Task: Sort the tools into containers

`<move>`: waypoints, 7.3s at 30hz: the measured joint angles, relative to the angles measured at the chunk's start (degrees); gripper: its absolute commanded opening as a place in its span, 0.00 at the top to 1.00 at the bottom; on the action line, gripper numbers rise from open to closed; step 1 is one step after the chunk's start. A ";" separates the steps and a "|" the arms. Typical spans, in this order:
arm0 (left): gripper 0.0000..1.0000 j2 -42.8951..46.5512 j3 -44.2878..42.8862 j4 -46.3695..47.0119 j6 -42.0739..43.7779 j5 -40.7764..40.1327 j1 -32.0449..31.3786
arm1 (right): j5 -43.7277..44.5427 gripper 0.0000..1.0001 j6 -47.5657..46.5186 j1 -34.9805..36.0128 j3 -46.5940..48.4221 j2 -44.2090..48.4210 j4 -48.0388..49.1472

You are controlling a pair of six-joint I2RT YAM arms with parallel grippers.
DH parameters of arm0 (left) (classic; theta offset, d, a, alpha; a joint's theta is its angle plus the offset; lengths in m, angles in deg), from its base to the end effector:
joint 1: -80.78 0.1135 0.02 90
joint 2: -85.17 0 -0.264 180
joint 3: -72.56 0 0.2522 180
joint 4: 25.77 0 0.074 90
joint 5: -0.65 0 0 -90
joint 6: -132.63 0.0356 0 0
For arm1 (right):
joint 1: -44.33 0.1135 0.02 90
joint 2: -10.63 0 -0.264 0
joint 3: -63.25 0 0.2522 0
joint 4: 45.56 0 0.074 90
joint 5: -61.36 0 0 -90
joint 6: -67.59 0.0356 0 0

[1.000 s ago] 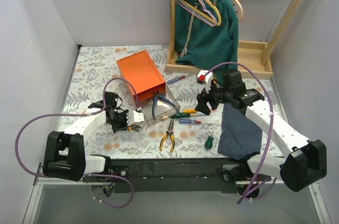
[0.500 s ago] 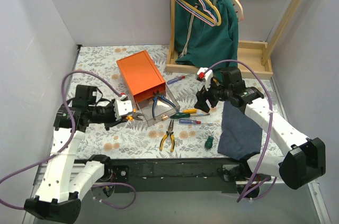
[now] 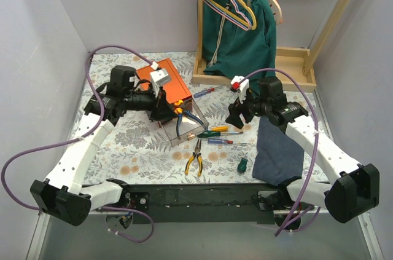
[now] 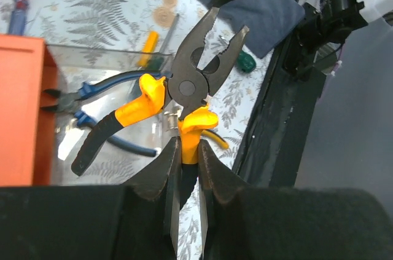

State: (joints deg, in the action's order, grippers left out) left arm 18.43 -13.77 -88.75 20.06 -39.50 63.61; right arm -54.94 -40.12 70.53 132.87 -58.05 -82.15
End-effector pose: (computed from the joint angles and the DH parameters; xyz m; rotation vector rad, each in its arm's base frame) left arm 0.2058 -0.0921 0.3740 0.3548 2.3402 -1.3541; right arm 0.2283 0.1299 0.3018 -1.0493 1.9090 0.5861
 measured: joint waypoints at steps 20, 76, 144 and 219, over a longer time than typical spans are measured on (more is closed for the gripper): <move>1.00 -13.64 -1.40 2.49 -7.19 -21.81 -11.89 | 0.79 0.23 1.77 -6.56 -5.64 9.27 0.83; 0.24 -0.11 -10.47 11.91 -16.72 -55.21 3.54 | 29.27 0.23 36.87 39.23 -15.08 -5.70 8.55; 0.22 8.81 1.99 13.38 -23.12 -36.85 7.67 | 25.46 0.43 19.58 33.44 -29.00 -5.20 28.61; 0.27 7.61 -5.44 17.59 -19.76 -38.29 10.23 | 10.51 0.59 6.14 15.65 41.77 -38.71 -16.35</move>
State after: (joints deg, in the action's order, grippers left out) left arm 26.04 -19.21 -71.15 0.31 -77.79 73.84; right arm -44.43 -33.98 86.18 174.64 -96.76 -98.50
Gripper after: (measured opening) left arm 0.789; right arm 0.282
